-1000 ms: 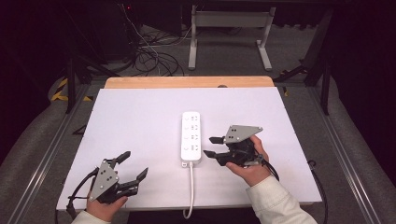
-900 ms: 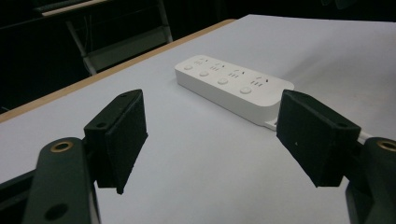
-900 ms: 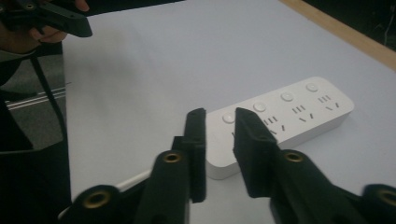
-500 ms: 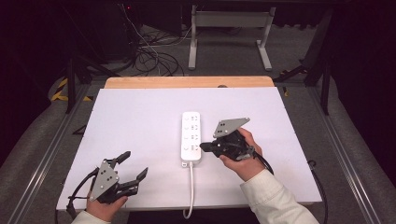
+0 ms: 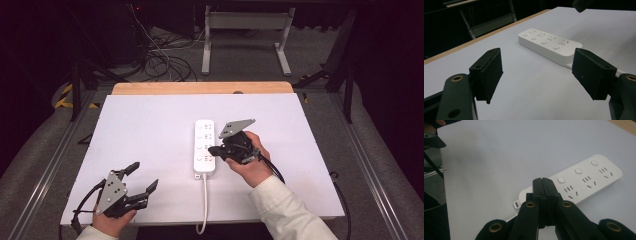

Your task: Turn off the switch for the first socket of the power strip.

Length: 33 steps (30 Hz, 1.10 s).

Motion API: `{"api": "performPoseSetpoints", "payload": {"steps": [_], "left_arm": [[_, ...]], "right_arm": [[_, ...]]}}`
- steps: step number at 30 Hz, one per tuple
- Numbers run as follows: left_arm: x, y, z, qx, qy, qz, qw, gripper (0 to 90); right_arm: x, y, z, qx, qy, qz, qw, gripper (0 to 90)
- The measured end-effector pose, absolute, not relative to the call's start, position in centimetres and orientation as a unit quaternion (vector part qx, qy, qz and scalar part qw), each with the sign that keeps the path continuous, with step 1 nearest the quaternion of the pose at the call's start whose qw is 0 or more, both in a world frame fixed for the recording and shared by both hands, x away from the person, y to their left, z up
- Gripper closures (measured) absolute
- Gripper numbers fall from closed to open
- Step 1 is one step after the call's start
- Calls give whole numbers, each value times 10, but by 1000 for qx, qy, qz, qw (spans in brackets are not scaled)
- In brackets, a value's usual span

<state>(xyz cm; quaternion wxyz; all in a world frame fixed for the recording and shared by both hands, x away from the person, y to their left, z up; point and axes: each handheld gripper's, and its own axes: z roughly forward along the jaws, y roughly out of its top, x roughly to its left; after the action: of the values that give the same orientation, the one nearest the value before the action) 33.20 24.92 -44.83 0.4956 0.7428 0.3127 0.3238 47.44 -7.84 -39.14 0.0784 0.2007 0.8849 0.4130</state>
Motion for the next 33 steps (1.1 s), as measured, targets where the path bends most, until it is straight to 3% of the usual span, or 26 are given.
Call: {"api": "performPoseSetpoints", "payload": {"steps": [33], "left_arm": [[334, 251, -449, 742, 317, 321, 495, 250]], "right_arm": [[498, -40, -444, 207, 894, 388, 85, 900]]}}
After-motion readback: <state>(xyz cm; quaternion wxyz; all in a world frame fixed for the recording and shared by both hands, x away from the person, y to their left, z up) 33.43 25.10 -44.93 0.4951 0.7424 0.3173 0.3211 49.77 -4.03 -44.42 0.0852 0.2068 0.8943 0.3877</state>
